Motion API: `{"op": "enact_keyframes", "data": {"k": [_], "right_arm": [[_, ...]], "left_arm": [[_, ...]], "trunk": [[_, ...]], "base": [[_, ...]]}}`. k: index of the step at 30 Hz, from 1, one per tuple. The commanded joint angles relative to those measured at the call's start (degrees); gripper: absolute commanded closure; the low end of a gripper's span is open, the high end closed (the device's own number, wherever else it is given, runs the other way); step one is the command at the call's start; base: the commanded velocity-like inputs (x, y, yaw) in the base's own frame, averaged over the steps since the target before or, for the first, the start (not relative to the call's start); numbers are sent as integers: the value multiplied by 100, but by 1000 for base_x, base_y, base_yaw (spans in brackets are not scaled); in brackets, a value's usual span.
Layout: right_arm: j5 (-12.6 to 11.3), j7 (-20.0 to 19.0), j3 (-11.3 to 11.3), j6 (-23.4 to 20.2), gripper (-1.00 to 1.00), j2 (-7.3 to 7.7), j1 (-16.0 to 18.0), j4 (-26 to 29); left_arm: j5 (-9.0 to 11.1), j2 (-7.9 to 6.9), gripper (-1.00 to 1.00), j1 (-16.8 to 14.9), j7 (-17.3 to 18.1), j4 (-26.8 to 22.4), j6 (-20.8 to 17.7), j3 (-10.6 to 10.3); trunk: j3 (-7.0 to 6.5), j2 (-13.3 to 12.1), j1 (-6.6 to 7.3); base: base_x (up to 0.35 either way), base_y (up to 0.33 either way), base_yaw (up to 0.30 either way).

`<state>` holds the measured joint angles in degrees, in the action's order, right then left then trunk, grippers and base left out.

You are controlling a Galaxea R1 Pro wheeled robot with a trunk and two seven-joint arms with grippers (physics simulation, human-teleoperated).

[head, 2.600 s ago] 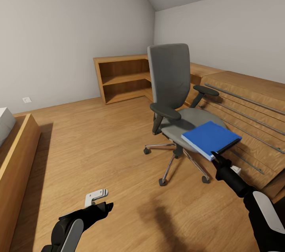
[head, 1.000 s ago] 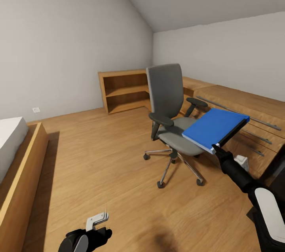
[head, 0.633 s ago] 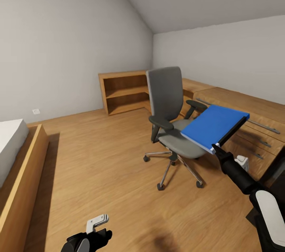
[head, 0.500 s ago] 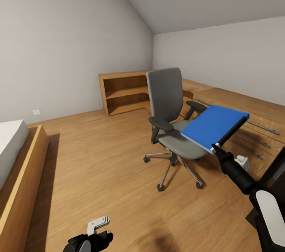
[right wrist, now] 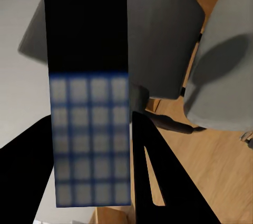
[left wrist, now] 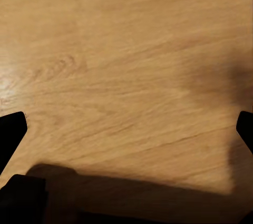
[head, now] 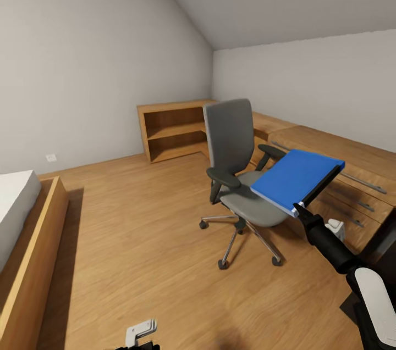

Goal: In the bedroom, organize the workspace by keeping the computer under the desk, ensuring the monitor is on the desk, placing the keyboard on the desk next to the monitor, placing the mouse on the desk next to the keyboard, moving the folder from the swivel chair onto the desk next to the mouse, stacking the notebook on top of the folder with the pen on top of the notebook, and positioning the swivel chair next to the desk.

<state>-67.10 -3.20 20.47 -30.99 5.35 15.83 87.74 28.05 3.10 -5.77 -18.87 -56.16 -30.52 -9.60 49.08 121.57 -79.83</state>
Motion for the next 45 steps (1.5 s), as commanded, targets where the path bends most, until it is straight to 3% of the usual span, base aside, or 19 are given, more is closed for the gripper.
{"op": "enact_keyframes", "data": {"k": [1,5,8,16,18,27,32,37,44,45], "right_arm": [[1,-15,10,-35,100,-1,3,1],[5,-12,9,-32,100,2,0,2],[12,-15,9,-30,100,15,-1,10],[5,-16,-55,-20,100,-4,-1,3],[6,-31,-108,-20,100,1,-1,22],[13,-26,-107,-21,100,16,-1,47],[13,-23,-103,-21,100,33,-1,50],[13,-16,-90,-27,100,47,-1,50],[13,-19,-24,-30,100,90,-1,67],[13,-14,-14,-30,100,86,-1,59]], "left_arm": [[60,-2,-100,-3,-53,59,75,-19],[60,-2,-100,-3,-43,550,669,-140],[54,-24,-100,-3,-39,1025,1126,-411],[51,-54,-100,-3,-46,1104,1233,-456],[59,-52,-100,-3,-54,1107,1599,-463],[64,-49,-100,-3,-55,1295,1858,-476],[14,-47,-100,-3,-55,1989,2013,-480],[-222,-38,-100,-9,-33,2283,2419,-476],[-260,-125,-100,-11,72,2723,2576,-465],[-268,-134,-100,-11,90,2809,2742,-464]], "trunk": [[-13,-39,24],[-85,-200,111],[-139,-320,177],[-282,-641,353],[-318,-721,397],[-480,-1082,595],[-570,-1282,704],[-659,-1483,814],[-785,-1764,968],[-803,-1804,990]], "base": [[0,0,0],[0,0,0],[0,0,0],[0,0,0],[0,0,0],[0,0,-166],[0,0,-140],[0,0,-22],[0,0,-2],[0,0,-17]]}}
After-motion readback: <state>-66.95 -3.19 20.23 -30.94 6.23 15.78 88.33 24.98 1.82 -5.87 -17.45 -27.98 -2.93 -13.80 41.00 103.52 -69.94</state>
